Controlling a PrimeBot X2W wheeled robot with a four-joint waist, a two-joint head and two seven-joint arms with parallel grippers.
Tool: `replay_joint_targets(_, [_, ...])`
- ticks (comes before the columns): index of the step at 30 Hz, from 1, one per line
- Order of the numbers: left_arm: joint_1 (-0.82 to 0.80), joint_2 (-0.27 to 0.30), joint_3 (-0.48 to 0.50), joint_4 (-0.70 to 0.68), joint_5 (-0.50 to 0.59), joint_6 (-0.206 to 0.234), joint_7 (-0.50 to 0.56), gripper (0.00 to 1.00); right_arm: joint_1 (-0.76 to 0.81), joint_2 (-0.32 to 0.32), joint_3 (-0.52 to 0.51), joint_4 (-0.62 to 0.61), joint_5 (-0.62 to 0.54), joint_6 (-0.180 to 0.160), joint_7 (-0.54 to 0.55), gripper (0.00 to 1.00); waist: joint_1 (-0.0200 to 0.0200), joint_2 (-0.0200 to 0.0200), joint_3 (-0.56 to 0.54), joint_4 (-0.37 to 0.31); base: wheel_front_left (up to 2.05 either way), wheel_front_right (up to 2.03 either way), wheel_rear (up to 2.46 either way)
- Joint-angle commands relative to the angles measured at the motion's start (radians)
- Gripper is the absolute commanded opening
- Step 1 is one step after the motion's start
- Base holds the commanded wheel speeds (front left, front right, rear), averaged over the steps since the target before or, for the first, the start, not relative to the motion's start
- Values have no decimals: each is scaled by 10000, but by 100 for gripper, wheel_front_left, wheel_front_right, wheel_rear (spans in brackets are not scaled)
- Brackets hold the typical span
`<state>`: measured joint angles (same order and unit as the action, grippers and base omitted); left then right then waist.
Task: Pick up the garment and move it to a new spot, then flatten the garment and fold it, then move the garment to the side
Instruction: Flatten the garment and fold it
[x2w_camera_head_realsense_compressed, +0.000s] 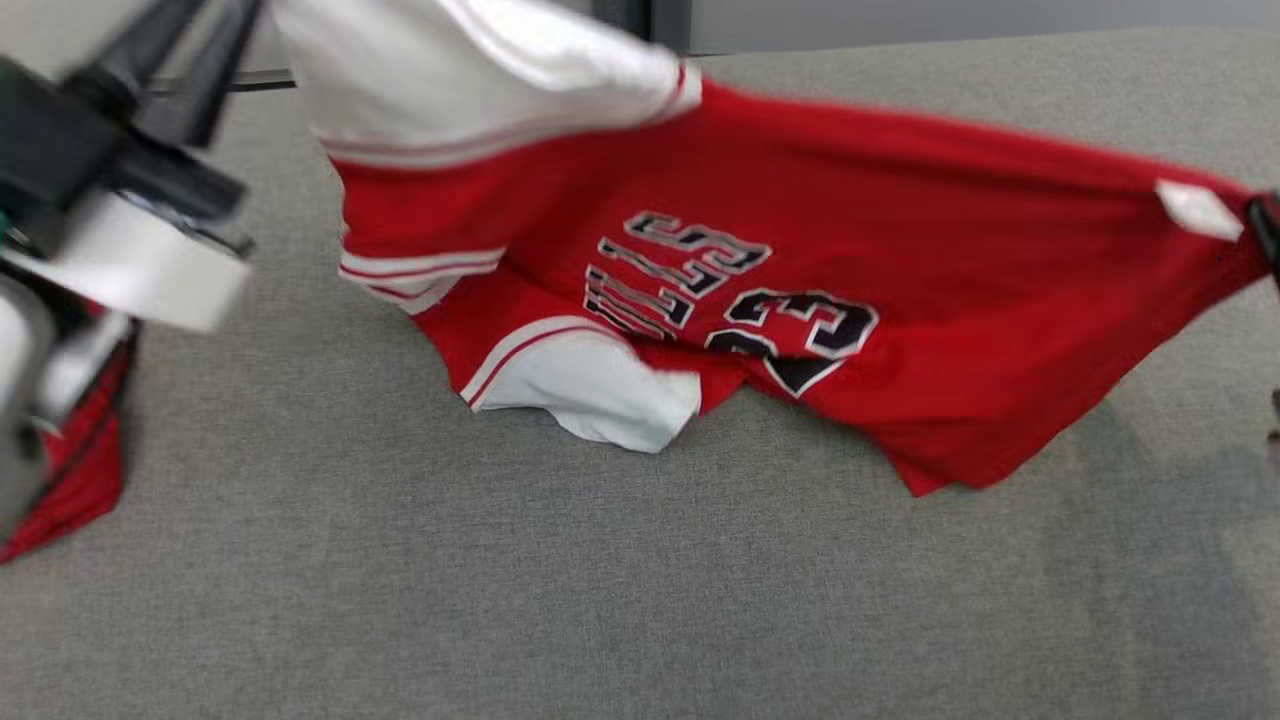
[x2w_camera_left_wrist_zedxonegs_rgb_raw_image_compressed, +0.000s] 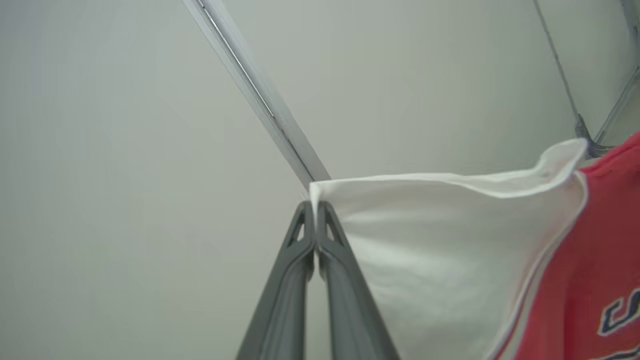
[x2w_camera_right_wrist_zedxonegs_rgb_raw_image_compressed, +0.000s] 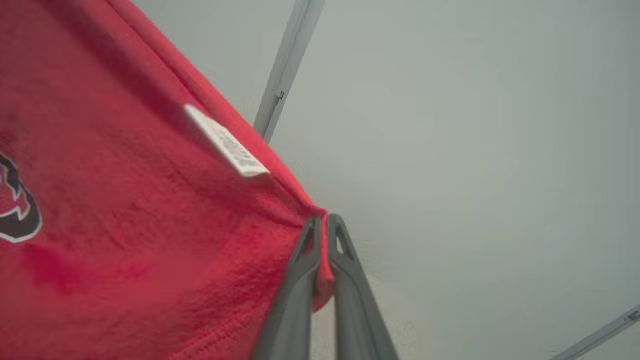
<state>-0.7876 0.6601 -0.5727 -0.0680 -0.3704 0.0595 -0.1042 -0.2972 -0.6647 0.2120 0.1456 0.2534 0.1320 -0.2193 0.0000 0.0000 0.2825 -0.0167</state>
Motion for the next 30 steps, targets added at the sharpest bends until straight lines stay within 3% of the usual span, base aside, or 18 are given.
replay_joint_targets(1, [-668,249,257,-50,-43,-187,271,0,-675,-422,173,-167,1,-25,256,0,0,0,225,-24,0,0,0])
replay_joint_targets(4, [-2265,771,571,419,77,-791,958,0,-2477,-1170,926,-356,240,-25,931,0,0,0,720,-128,0,0,0])
replay_joint_targets(6, [-4050,892,541,1497,358,-1366,1391,0,-4903,-1373,1975,80,438,-26,1495,0,0,0,1379,-334,0,0,0])
replay_joint_targets(10, [-6603,593,9,3363,1313,-1710,1131,0,-8261,-889,3531,1123,643,-25,1797,0,0,0,2284,-449,0,0,0])
replay_joint_targets(14, [-8908,217,-624,5145,2490,-1818,325,0,-11127,-269,4421,2666,298,-25,1399,0,0,0,2988,-514,0,0,0])
replay_joint_targets(18, [-10467,34,-896,6124,3312,-1727,-314,0,-12840,64,4633,3687,-392,-26,808,0,0,0,3426,-424,0,0,0])
replay_joint_targets(24, [-12330,-200,-1015,7026,4230,-1082,-1404,0,-14623,305,4726,4682,-1814,-25,-228,0,0,0,4178,90,0,0,0])
replay_joint_targets(27, [-12158,-182,-948,6872,4080,-862,-1591,0,-14666,229,5208,4609,-1999,-25,-410,0,0,0,4497,393,0,0,0])
replay_joint_targets(30, [-10967,36,-1167,5739,3964,-591,-1586,0,-14218,-82,5931,4274,-2076,-25,-466,0,0,0,4652,697,0,0,0])
